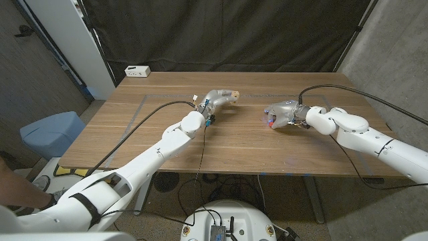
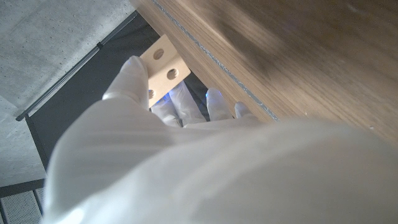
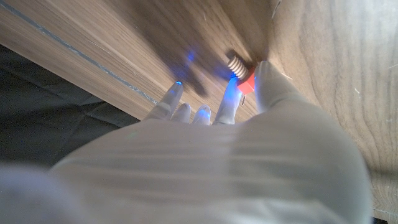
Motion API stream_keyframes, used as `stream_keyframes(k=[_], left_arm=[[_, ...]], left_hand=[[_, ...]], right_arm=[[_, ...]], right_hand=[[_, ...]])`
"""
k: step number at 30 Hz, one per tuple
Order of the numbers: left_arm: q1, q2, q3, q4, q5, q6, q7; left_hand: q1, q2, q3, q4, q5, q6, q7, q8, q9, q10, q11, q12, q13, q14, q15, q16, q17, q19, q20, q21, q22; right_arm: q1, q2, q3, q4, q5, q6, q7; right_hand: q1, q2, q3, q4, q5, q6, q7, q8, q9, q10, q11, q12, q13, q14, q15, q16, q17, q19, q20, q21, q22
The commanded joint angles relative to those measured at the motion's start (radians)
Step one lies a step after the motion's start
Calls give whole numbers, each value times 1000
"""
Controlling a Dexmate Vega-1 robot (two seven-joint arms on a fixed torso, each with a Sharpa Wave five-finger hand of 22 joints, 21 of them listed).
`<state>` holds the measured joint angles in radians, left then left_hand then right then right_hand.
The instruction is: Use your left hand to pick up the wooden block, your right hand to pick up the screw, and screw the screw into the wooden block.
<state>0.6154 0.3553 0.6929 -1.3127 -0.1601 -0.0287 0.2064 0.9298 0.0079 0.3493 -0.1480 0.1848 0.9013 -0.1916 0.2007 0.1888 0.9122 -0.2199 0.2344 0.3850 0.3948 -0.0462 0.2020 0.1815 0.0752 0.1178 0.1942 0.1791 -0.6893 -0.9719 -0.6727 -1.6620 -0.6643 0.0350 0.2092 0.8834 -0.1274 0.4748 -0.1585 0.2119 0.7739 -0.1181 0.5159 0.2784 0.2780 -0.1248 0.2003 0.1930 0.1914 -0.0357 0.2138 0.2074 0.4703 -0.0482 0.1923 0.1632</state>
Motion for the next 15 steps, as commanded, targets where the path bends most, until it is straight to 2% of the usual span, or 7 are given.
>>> stream_keyframes(k=[1,15], left_arm=[[-7,-9,3,22,-2,-17,-7],[-28,-28,9,65,-4,-53,-22]], left_hand=[[2,10,-1,5,6,10,1,8,5,7,2,2,5,8,-71,7,3,7,3,8,2],[2,11,-2,5,6,12,0,9,5,10,2,1,7,9,-72,6,2,6,1,7,2]], right_arm=[[-22,-7,30,-26,39,-21,-27],[-71,-13,93,-74,136,-82,-73]], right_hand=[[8,4,6,3,-5,10,0,7,4,10,2,5,1,11,-97,8,3,12,-69,2,3],[-4,2,3,8,-7,19,6,14,4,17,8,4,1,13,-96,7,4,14,-69,0,3]])
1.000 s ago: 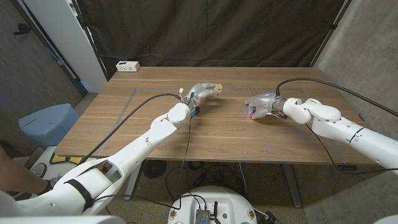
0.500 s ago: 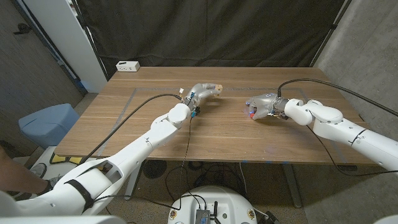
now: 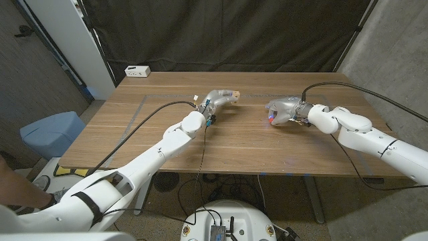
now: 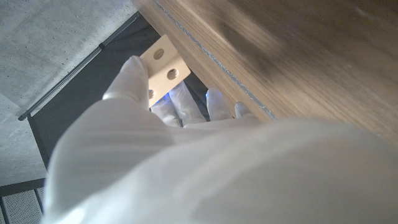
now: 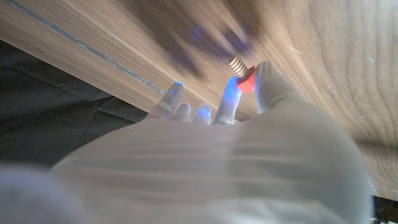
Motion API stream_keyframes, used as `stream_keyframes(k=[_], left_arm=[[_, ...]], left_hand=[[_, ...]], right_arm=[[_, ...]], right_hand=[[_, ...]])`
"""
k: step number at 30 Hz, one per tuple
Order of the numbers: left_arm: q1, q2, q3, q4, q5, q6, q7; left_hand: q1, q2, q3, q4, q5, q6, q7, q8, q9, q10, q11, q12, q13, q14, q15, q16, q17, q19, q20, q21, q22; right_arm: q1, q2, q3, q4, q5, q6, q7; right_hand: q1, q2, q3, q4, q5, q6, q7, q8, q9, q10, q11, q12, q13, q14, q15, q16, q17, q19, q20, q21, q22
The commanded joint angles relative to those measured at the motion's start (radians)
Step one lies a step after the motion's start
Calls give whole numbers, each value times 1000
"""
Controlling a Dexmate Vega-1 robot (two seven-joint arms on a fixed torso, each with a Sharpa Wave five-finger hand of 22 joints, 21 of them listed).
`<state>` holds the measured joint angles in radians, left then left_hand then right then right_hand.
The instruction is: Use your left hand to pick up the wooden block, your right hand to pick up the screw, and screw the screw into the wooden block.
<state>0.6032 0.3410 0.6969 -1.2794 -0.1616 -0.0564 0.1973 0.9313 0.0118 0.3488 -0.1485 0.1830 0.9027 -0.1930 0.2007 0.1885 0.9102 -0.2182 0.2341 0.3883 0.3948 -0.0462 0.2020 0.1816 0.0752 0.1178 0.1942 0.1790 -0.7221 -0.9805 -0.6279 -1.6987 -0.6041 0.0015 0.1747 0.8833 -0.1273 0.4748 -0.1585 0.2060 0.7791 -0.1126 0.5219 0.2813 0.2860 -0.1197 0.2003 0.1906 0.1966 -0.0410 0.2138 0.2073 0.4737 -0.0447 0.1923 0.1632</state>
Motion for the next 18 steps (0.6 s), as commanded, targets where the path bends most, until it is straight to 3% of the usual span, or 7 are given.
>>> stream_keyframes(k=[1,18], left_arm=[[-16,-15,5,35,-4,-31,-16],[-22,-31,11,55,-1,-60,-21]], left_hand=[[0,7,-2,5,8,10,2,8,5,12,0,1,3,8,-72,6,2,6,1,7,2],[-1,9,-4,5,8,13,4,9,5,14,0,0,5,8,-74,6,2,4,2,6,2]], right_arm=[[-44,-4,55,-39,87,-51,-45],[-130,-3,148,-110,245,-138,-147]], right_hand=[[-4,2,3,8,-1,14,0,8,1,10,3,4,4,8,-90,7,4,11,-72,0,3],[-15,2,2,11,-3,24,8,15,1,23,15,4,3,13,-87,7,5,13,-72,-2,3]])
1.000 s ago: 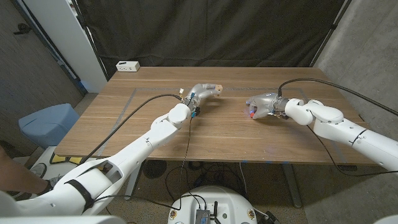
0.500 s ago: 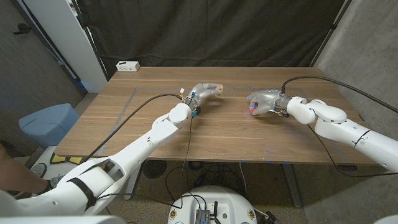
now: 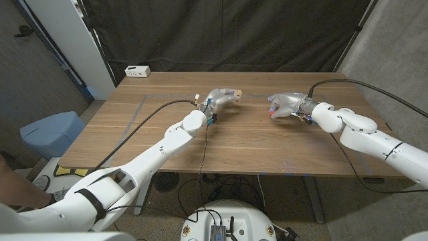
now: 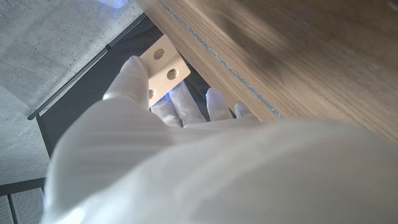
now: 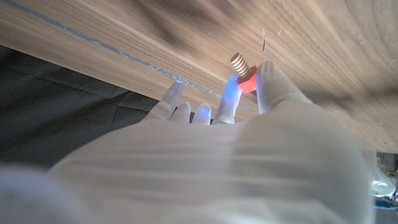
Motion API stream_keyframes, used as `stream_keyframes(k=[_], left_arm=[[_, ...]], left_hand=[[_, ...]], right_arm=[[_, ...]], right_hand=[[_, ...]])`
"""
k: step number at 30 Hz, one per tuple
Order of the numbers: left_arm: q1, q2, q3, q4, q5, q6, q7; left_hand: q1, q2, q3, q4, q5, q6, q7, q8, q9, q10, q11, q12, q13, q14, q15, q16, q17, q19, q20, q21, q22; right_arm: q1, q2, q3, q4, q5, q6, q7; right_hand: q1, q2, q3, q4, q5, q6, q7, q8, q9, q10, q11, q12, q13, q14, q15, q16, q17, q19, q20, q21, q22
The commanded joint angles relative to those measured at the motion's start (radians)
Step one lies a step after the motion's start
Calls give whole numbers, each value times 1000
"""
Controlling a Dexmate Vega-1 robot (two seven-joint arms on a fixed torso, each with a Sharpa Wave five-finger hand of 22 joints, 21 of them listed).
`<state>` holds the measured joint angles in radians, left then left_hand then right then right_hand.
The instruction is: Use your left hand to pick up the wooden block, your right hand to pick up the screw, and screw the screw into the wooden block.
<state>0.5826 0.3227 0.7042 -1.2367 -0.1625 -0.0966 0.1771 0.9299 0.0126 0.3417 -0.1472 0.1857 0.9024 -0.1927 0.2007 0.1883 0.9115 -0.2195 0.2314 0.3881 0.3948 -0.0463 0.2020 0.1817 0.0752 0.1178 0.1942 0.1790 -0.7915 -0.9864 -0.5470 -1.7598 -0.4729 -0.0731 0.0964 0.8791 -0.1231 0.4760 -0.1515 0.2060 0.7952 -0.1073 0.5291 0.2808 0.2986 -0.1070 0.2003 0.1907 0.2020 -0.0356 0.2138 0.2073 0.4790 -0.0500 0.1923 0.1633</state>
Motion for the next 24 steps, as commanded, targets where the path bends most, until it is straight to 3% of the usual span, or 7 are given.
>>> stream_keyframes(k=[1,15,24], left_arm=[[0,-14,3,11,0,-19,3],[7,-33,8,17,6,-38,19],[-1,-55,16,41,10,-66,19]], left_hand=[[0,9,3,4,6,14,4,9,6,13,2,3,5,9,-74,6,2,4,1,6,2],[-4,12,2,5,7,16,4,10,5,17,2,2,7,12,-73,7,2,6,1,7,2],[-4,12,1,4,7,16,5,9,5,18,2,2,8,12,-74,7,2,7,1,7,2]], right_arm=[[-65,2,72,-54,123,-72,-72],[-117,5,135,-112,260,-160,-132],[-163,29,184,-143,348,-186,-221]], right_hand=[[-11,-3,1,4,-3,8,3,8,2,11,3,4,3,9,-91,7,5,8,-66,-2,3],[-20,0,1,7,-5,3,15,7,0,11,12,1,3,6,-82,4,6,7,-62,-3,3],[-23,-1,2,5,-7,3,17,4,-7,15,23,0,3,3,-75,2,5,4,-58,-5,3]])
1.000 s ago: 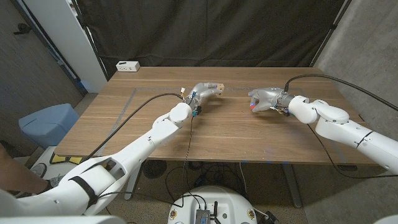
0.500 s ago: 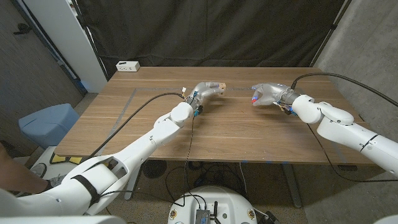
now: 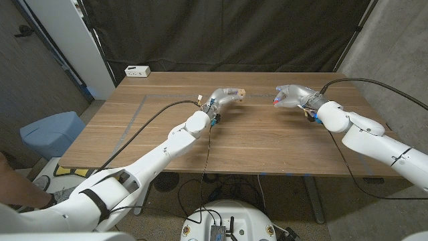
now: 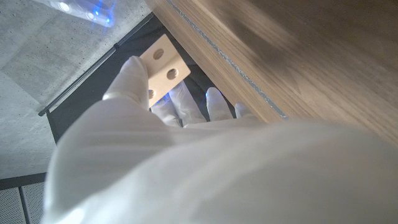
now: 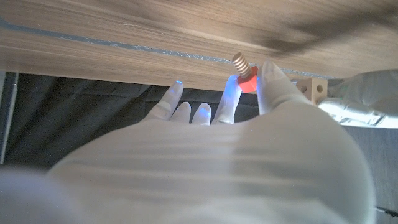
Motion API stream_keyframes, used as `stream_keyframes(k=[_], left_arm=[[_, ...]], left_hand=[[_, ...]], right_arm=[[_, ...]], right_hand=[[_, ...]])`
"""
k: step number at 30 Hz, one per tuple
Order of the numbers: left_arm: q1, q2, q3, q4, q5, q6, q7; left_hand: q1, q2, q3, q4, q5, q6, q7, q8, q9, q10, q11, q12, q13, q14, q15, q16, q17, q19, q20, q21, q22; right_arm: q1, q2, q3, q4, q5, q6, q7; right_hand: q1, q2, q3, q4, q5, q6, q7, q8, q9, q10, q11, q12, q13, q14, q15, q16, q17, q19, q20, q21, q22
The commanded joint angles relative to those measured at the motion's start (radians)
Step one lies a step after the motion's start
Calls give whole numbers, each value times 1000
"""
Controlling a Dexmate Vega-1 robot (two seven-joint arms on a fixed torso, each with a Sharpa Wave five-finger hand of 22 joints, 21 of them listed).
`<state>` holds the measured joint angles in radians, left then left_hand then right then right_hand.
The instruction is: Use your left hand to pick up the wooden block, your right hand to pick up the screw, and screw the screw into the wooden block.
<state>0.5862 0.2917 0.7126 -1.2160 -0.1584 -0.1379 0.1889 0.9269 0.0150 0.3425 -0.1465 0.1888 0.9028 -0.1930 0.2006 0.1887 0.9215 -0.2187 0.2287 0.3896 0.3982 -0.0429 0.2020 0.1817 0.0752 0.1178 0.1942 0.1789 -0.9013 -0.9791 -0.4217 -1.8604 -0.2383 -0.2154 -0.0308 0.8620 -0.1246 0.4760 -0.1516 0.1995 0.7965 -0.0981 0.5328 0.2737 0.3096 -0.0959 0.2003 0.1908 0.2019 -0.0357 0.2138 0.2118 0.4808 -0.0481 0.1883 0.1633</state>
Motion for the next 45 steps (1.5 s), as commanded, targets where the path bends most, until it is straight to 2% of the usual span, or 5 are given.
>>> stream_keyframes(k=[1,13,18,34,45], left_arm=[[-5,-26,8,22,7,-27,9],[-1,-41,14,29,3,-35,3],[2,-50,16,34,-2,-37,3],[0,-70,21,54,-18,-39,-9],[-11,-88,24,83,-28,-60,-22]], left_hand=[[-1,10,0,3,4,16,5,10,5,8,1,4,6,9,-77,7,2,7,1,7,2],[0,9,0,2,4,16,6,9,5,8,1,4,7,9,-77,6,2,7,1,7,2],[0,10,-1,1,4,16,7,9,5,9,1,3,8,10,-77,6,2,7,1,7,2],[1,11,-1,0,5,18,8,10,5,12,1,3,9,14,-76,7,2,8,-1,7,2],[2,12,-2,-1,5,15,9,8,5,12,1,2,10,13,-77,6,1,8,0,7,2]], right_arm=[[-56,23,61,-45,117,-46,-102],[-100,43,105,-76,200,-31,-186],[-117,68,119,-83,231,-26,-226],[-124,184,121,-44,298,52,-348],[-122,257,102,-11,306,115,-418]], right_hand=[[-6,1,2,5,-1,2,8,0,0,4,12,0,3,3,-75,2,1,2,-60,-1,3],[-17,1,0,8,-4,5,19,-3,-9,6,23,-2,3,5,-69,2,1,3,-56,-1,3],[-18,2,0,7,-4,5,20,-4,-12,6,25,-2,3,7,-66,2,1,5,-55,0,3],[-25,6,-6,9,-8,7,24,-7,-20,7,31,-4,3,11,-61,3,0,6,-52,0,3],[-20,11,-7,5,-9,8,25,-9,-24,8,32,-5,3,18,-61,5,-2,9,-52,1,3]])
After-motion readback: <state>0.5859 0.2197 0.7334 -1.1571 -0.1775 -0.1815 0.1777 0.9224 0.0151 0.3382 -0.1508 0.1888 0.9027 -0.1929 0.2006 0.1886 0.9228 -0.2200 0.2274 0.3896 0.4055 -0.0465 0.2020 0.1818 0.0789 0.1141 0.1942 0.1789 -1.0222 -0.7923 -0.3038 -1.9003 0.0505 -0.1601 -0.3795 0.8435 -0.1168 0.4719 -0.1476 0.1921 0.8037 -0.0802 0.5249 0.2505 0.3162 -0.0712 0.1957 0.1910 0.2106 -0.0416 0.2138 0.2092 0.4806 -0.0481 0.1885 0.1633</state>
